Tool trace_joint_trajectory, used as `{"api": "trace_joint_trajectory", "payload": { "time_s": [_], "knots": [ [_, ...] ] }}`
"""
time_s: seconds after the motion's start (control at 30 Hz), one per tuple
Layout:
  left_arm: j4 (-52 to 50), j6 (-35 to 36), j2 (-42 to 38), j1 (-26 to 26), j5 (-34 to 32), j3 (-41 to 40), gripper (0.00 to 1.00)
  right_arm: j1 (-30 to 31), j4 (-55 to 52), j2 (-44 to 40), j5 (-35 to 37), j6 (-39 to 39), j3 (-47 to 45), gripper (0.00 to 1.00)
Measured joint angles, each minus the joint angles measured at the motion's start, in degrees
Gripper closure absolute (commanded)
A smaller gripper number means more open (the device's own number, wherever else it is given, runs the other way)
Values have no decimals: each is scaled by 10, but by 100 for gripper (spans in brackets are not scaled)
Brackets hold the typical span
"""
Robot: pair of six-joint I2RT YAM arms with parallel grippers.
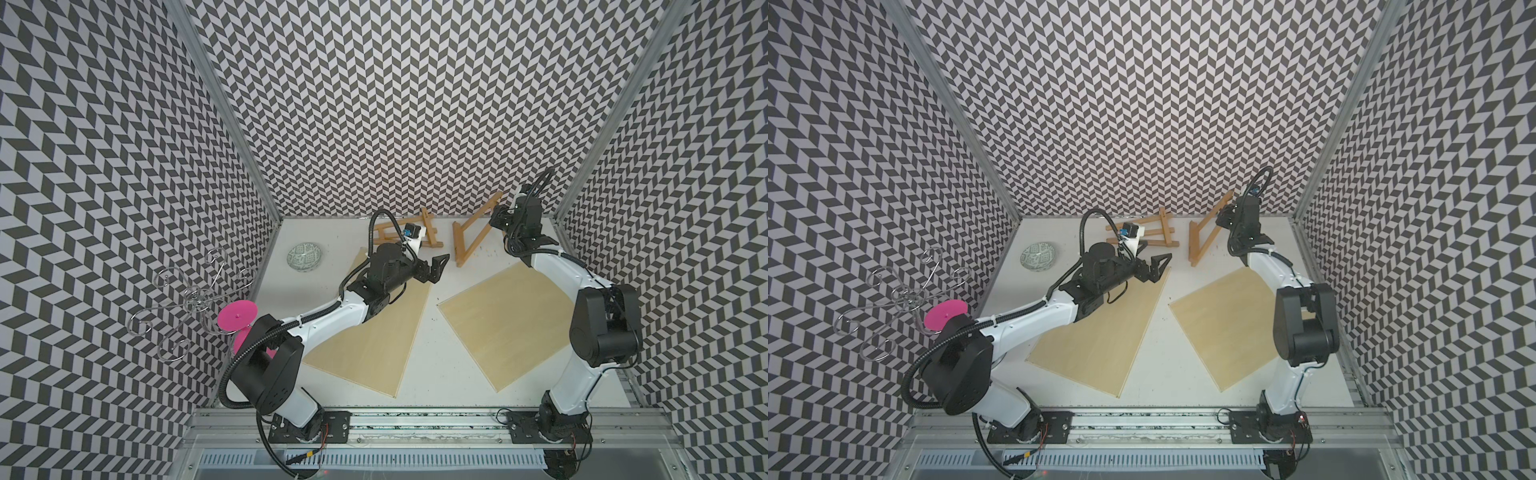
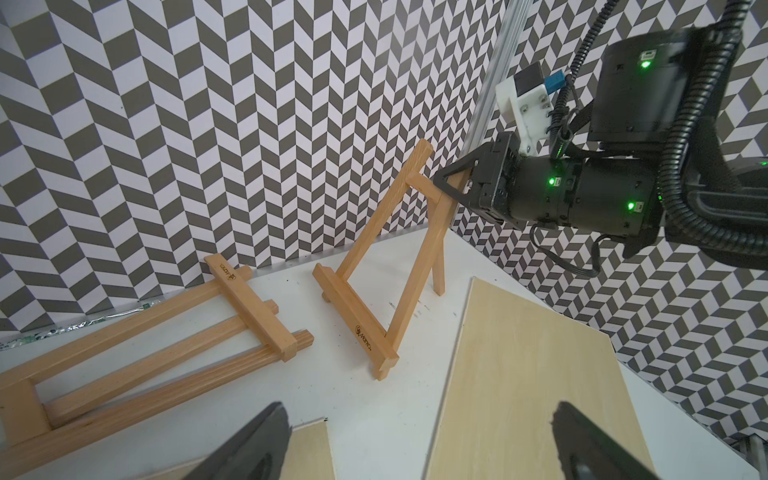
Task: Assemble the easel
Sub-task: Place the easel at the center of the board.
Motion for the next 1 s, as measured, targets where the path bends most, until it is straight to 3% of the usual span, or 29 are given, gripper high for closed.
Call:
{"api": "trace_joint_trajectory", "payload": {
  "time_s": [0.5,0.7,0.83,1.0],
  "knots": [
    [-4,-3,0,0,-2,0,0,-3,-31,28,52,17,45,98],
    [-4,-4,0,0,-2,0,0,-3,-12,34,36,14,41,91],
    [-5,-4,0,0,-2,0,0,-3,-7,34,35,14,39,78],
    [-5,-4,0,0,-2,0,0,-3,-37,34,18,15,37,51]
  ]
}}
